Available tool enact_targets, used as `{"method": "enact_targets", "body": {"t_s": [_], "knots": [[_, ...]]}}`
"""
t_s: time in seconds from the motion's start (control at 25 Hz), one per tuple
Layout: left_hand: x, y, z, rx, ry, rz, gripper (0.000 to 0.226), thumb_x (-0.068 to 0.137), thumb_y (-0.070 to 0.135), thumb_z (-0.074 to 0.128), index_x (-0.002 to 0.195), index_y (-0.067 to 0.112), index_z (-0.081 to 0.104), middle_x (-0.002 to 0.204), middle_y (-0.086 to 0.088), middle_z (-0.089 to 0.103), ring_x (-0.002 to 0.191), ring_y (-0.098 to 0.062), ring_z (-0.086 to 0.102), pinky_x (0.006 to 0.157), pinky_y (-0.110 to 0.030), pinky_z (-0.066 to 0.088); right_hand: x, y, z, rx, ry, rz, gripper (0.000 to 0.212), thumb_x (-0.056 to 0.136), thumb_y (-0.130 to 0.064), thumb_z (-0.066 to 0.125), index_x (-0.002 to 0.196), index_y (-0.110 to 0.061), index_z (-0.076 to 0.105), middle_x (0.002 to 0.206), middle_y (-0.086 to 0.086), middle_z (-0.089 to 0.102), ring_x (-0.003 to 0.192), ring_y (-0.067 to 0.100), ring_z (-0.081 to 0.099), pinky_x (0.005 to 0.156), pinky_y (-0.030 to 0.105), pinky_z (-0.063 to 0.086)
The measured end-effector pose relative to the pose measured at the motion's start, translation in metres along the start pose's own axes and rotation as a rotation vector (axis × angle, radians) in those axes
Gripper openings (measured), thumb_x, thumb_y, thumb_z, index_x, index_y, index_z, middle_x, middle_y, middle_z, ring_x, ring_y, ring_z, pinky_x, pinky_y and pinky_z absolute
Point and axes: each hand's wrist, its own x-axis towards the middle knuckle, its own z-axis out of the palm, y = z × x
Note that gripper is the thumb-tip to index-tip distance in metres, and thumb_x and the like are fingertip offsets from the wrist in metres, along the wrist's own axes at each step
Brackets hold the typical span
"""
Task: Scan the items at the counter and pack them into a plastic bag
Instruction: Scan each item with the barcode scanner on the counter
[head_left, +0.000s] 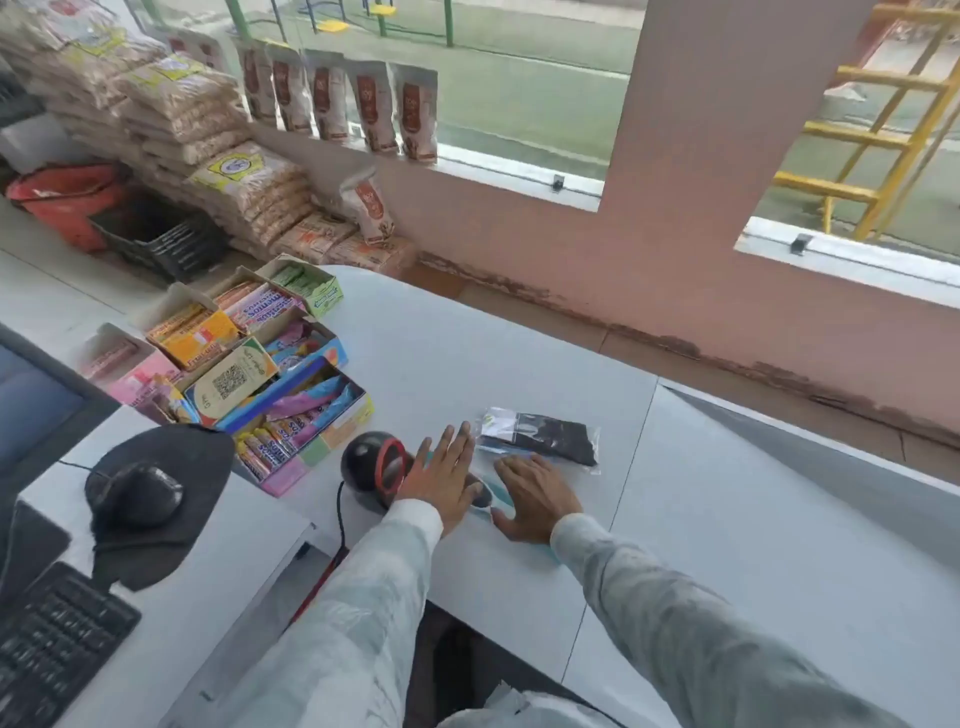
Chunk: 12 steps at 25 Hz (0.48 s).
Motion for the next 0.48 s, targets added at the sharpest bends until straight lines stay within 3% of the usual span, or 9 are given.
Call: {"method": "enact_targets", "body": {"t_s": [0.08,0.16,0.36,0.48], "knots": [[-0.005,0.005,0.008,-0.023,-0.074,-0.006,0.067,0.103,0.042,0.02,0.154,0.01,-0.009,0.165,-0.004,-0.015,0.152,-0.026,-0.01,0.123,-0.05,0.001,0.003,-0.005,0.009,0.041,-0.022,0.025,0.045,0.083,-0.048,0.051,0.111,-0.012,0.055,0.111,0.01,0.067,0.102,0.032,0.063,0.088,0.039,0.048],[-0.01,0.013,0.02,-0.059,-0.13,-0.032,0.066,0.102,0.04,0.023,0.155,0.012,-0.006,0.166,-0.003,-0.011,0.153,-0.026,-0.008,0.123,-0.05,0.0,0.0,-0.012,0.013,0.049,-0.075,0.087,0.041,0.086,-0.046,0.049,0.111,-0.013,0.055,0.107,0.011,0.067,0.098,0.033,0.062,0.081,0.04,0.05],[-0.01,0.029,0.018,-0.252,-0.147,-0.131,0.066,0.102,0.029,0.029,0.154,0.008,-0.006,0.165,-0.007,-0.013,0.152,-0.03,-0.01,0.123,-0.05,-0.001,0.006,-0.011,0.005,0.051,-0.148,0.117,0.041,0.086,-0.044,0.056,0.112,-0.013,0.055,0.109,0.011,0.066,0.1,0.033,0.064,0.079,0.039,0.054],[-0.018,0.039,0.011,-0.464,-0.152,-0.234,0.069,0.101,0.022,0.036,0.154,0.008,-0.006,0.165,-0.006,-0.014,0.152,-0.025,-0.011,0.124,-0.048,0.001,0.012,-0.013,0.001,0.041,-0.187,0.116,0.042,0.084,-0.039,0.059,0.115,-0.01,0.054,0.112,0.011,0.067,0.101,0.033,0.065,0.079,0.038,0.054]]}}
